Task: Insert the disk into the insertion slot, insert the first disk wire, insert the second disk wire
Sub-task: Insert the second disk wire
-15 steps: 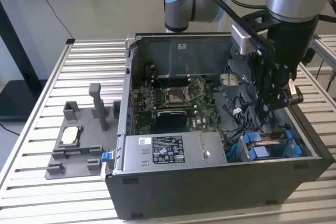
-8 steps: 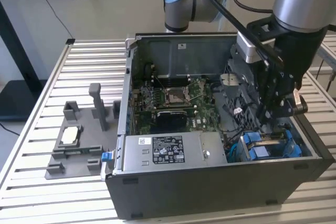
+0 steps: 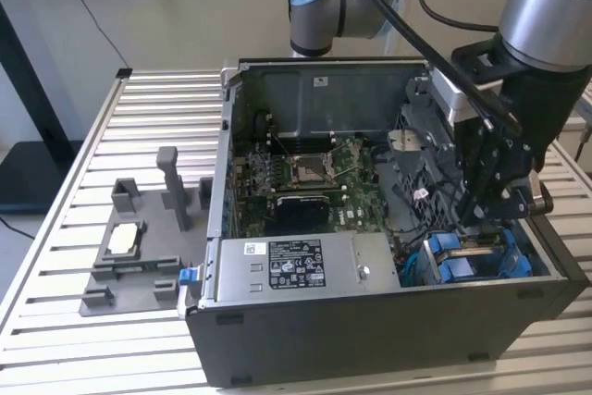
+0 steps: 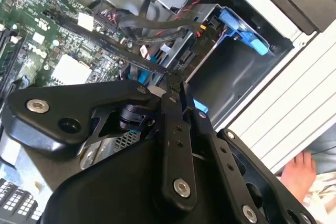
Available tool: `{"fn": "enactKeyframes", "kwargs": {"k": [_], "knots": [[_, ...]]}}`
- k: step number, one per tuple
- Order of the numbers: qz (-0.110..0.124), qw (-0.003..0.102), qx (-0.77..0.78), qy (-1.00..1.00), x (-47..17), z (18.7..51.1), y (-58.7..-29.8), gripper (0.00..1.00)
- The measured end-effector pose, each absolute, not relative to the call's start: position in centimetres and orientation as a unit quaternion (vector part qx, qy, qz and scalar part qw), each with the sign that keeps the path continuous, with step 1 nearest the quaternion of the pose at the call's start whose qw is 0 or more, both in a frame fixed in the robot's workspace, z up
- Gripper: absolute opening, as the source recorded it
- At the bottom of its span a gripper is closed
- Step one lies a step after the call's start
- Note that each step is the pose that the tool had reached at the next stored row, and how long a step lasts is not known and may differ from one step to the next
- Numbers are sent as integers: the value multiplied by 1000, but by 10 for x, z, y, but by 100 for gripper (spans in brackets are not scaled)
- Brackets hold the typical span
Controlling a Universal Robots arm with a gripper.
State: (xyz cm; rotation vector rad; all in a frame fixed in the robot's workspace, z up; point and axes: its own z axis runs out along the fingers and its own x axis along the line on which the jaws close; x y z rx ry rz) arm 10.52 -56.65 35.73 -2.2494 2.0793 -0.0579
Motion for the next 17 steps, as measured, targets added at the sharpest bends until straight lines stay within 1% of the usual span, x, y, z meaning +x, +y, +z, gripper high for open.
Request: {"fn": "enactKeyframes", "kwargs": {"k": [13,17], "knots": [[-18,40,-713,699,111,353,-567,16],[-16,37,-712,701,115,352,-567,16]]}}
